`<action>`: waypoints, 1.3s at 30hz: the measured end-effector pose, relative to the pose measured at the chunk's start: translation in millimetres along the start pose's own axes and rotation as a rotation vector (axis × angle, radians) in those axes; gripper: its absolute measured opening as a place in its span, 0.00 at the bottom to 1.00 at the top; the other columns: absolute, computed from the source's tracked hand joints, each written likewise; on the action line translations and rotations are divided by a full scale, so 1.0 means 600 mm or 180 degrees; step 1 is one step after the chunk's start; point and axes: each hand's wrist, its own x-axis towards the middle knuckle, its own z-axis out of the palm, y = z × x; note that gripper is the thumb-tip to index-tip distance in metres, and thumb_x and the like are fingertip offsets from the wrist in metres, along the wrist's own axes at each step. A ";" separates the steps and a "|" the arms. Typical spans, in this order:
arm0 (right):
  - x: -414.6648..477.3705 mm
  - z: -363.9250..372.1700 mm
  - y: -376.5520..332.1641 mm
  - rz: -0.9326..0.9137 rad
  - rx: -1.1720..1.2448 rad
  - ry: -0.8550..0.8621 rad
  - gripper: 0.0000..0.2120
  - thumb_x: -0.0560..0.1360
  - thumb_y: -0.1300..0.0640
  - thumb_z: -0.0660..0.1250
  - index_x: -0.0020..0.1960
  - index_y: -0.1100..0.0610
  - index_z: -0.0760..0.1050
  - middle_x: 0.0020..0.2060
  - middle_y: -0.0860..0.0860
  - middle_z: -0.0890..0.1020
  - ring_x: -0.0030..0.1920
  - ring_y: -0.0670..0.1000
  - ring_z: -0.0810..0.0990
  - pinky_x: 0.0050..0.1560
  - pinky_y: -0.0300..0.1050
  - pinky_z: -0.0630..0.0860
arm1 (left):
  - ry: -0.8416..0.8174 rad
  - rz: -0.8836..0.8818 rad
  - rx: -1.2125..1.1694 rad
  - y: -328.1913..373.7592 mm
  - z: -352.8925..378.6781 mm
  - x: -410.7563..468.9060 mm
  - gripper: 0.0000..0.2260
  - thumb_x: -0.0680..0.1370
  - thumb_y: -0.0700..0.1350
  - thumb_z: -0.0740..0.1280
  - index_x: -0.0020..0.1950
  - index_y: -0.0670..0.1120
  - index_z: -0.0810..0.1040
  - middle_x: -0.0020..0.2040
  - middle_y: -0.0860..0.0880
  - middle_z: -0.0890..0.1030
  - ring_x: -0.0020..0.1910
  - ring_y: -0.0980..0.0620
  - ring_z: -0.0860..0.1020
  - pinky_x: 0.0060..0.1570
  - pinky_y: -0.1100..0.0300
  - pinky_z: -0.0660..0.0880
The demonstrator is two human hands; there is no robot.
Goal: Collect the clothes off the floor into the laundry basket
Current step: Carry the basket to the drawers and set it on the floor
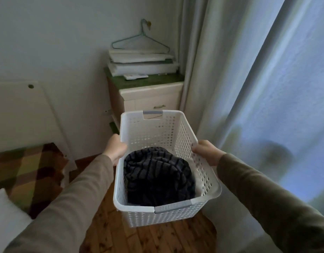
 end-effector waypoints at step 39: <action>0.371 0.185 0.288 0.1454 0.0299 0.0927 0.08 0.77 0.60 0.57 0.53 0.63 0.70 0.48 0.59 0.77 0.50 0.59 0.78 0.53 0.54 0.76 | -0.1271 -0.0002 0.0471 -0.173 0.273 0.431 0.17 0.78 0.31 0.56 0.66 0.39 0.68 0.52 0.43 0.77 0.58 0.45 0.72 0.50 0.59 0.65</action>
